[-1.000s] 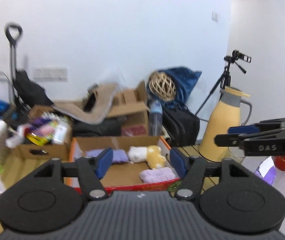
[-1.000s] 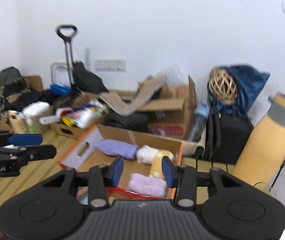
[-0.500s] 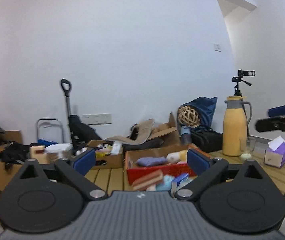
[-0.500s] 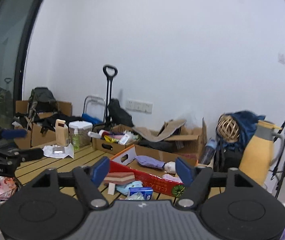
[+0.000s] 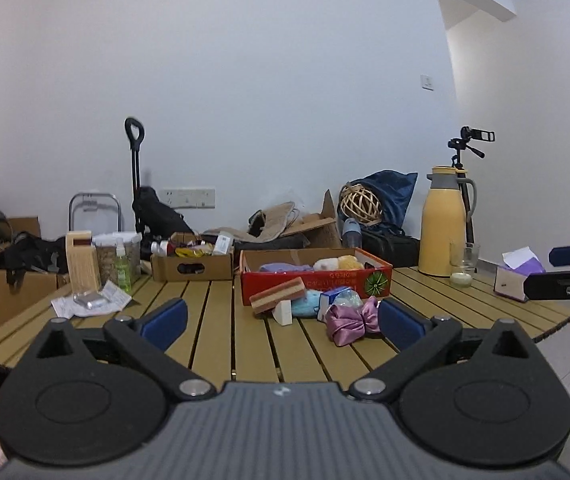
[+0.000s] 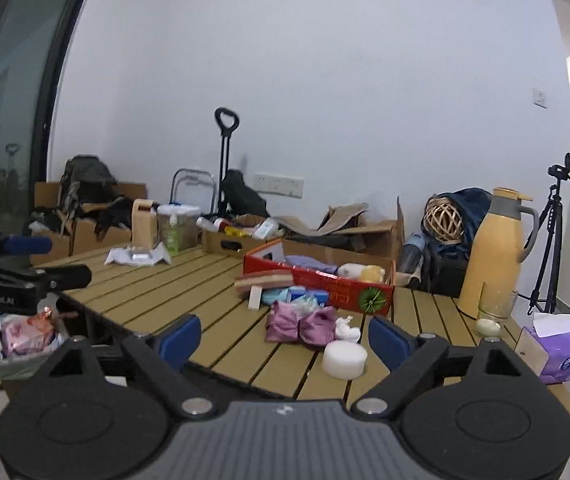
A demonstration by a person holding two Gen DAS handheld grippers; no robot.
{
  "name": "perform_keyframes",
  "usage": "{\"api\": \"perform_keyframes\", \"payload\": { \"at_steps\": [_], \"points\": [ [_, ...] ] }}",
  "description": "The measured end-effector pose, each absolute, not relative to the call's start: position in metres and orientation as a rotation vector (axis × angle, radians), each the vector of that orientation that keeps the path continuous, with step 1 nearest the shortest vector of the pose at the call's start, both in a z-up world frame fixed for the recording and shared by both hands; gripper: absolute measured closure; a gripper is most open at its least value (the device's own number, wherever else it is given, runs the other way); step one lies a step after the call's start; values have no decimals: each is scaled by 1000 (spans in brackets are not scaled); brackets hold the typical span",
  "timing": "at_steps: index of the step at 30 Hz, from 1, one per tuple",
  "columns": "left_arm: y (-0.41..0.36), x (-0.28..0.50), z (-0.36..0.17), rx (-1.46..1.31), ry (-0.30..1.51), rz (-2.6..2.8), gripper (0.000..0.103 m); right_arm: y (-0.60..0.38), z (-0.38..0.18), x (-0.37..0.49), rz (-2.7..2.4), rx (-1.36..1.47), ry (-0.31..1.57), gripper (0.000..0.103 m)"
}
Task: Organize soft objects
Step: 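Move the left tool back toward the remaining items, then grasp the red-brown sponge block with the left tool and lift it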
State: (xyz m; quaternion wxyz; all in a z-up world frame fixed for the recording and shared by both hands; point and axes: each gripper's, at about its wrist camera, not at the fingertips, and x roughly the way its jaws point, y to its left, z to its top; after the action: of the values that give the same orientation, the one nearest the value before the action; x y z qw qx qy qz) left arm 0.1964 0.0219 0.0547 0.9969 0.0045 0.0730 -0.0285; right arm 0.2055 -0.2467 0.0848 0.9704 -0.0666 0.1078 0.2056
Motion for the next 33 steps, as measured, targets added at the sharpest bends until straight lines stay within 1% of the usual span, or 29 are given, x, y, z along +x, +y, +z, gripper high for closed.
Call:
{"api": "perform_keyframes", "payload": {
  "at_steps": [3, 7, 12, 14, 18, 20, 22, 24, 26, 27, 29, 33],
  "points": [
    [22, 207, 47, 13, 183, -60, 0, -248, 82, 215, 435, -70, 221, 11],
    [29, 235, 34, -22, 234, -69, 0, -239, 66, 238, 427, -35, 274, 11],
    [65, 305, 29, -209, 355, -179, 0, -226, 54, 292, 430, 23, 341, 13],
    [78, 339, 28, -238, 365, -195, 0, -218, 51, 318, 435, 41, 355, 16],
    [96, 415, 26, -255, 403, -179, 5, -193, 46, 376, 425, 35, 379, 18],
    [105, 454, 22, -280, 424, -207, 5, -179, 45, 409, 412, 46, 389, 26],
    [115, 503, 11, -345, 481, -237, 7, -167, 44, 442, 411, 83, 405, 30],
    [125, 542, -1, -399, 531, -245, 20, -156, 42, 475, 415, 143, 408, 33],
    [131, 576, -13, -445, 558, -275, 24, -142, 39, 507, 419, 167, 413, 40],
    [133, 591, -18, -463, 564, -284, 29, -136, 36, 520, 422, 169, 417, 42],
    [134, 609, -26, -509, 578, -298, 35, -121, 31, 549, 426, 164, 433, 50],
    [134, 624, -38, -590, 612, -351, 52, -102, 16, 592, 441, 161, 481, 58]
  ]
}}
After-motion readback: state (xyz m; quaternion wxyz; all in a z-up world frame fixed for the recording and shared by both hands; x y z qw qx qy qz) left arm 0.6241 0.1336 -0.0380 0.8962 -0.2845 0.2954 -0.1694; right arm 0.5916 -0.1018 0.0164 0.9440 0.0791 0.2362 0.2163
